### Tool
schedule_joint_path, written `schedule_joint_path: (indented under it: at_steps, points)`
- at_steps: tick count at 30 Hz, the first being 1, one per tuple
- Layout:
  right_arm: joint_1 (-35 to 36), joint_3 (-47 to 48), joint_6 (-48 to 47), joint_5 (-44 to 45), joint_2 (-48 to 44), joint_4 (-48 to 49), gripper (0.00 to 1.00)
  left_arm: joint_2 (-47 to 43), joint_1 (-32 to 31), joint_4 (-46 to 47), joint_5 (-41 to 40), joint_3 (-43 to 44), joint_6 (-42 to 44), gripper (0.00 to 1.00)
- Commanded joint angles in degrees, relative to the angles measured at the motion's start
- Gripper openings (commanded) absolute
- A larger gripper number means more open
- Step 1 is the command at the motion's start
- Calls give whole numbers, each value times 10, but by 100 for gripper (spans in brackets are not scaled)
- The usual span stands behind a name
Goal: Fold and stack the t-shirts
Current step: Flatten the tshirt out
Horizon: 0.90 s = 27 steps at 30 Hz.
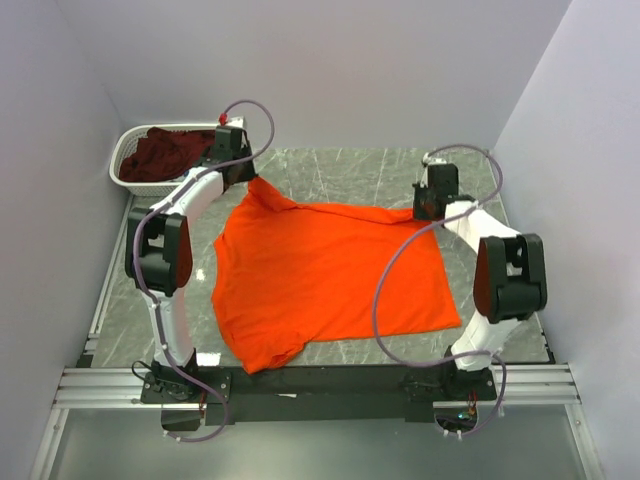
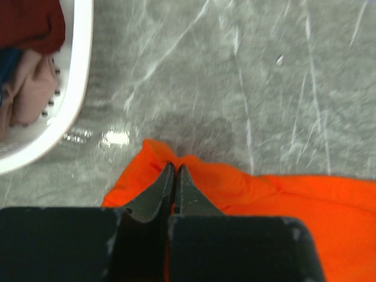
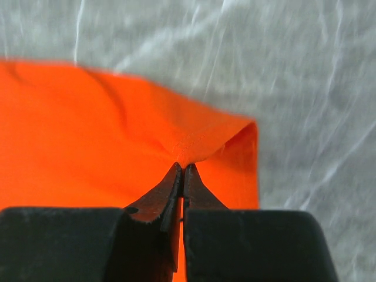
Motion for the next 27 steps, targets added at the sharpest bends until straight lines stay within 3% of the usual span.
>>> schedule_joint_path:
  at_steps: [1,8,20,27]
  points:
    - [-16,80,16,6,31,10,0,7,2,16,-2,54,-3,1]
    - [-38,173,56,3,80,-51,0,-10,0,4,-10,69,-51,1]
    - [-59,223,86,-36,109,-92,0,8,-19,-57,-36,118,-130,1]
    - [-68,217,101,-9,95,-100,0,4,-37,-59,-87,130,-145,1]
